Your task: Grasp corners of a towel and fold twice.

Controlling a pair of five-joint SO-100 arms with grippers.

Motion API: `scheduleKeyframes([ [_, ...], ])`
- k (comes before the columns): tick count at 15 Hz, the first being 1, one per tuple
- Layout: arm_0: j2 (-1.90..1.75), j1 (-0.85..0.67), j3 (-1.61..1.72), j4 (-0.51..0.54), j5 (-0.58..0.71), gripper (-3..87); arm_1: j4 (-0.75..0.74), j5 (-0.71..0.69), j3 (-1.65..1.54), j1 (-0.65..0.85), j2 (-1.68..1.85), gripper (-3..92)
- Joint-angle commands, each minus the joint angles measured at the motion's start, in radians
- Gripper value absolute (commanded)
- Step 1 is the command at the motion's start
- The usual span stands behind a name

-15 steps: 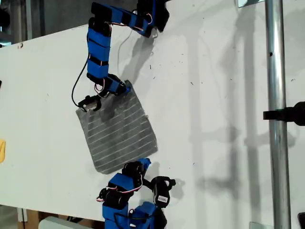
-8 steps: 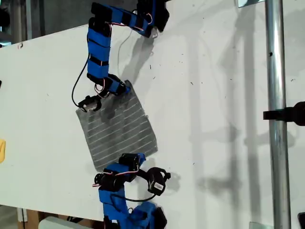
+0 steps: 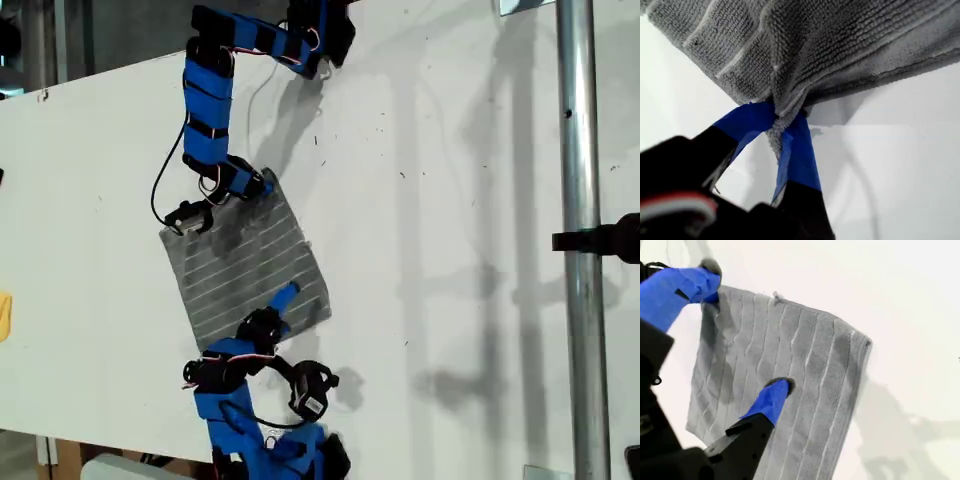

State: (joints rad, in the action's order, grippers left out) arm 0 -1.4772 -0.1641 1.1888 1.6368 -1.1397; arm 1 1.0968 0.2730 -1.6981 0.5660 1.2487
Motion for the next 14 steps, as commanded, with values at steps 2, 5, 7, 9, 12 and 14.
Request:
scheduleKeyframes([
  [2, 0.104, 0.008, -0.011, -0.055, -0.049, 37.3, -0.003, 0.008, 0.000, -0.003, -0.008, -0.3],
  [5, 0.216, 0.025, 0.020, -0.115, -0.120, 36.0, -0.003, 0.006, 0.000, -0.006, -0.008, -0.3],
  [7, 0.224, 0.014, 0.130, -0.198, -0.152, 36.0, -0.003, 0.005, 0.000, -0.006, -0.008, -0.3],
  [9, 0.222, 0.021, 0.225, -0.279, -0.179, 36.1, -0.003, 0.003, 0.000, -0.008, -0.008, -0.3],
  [12, 0.247, 0.031, 0.321, -0.377, -0.224, 35.2, -0.003, 0.003, 0.000, -0.011, -0.008, -0.3],
  [14, 0.279, 0.021, 0.319, -0.396, -0.222, 33.4, -0.003, 0.002, 0.000, -0.009, -0.008, -0.3],
])
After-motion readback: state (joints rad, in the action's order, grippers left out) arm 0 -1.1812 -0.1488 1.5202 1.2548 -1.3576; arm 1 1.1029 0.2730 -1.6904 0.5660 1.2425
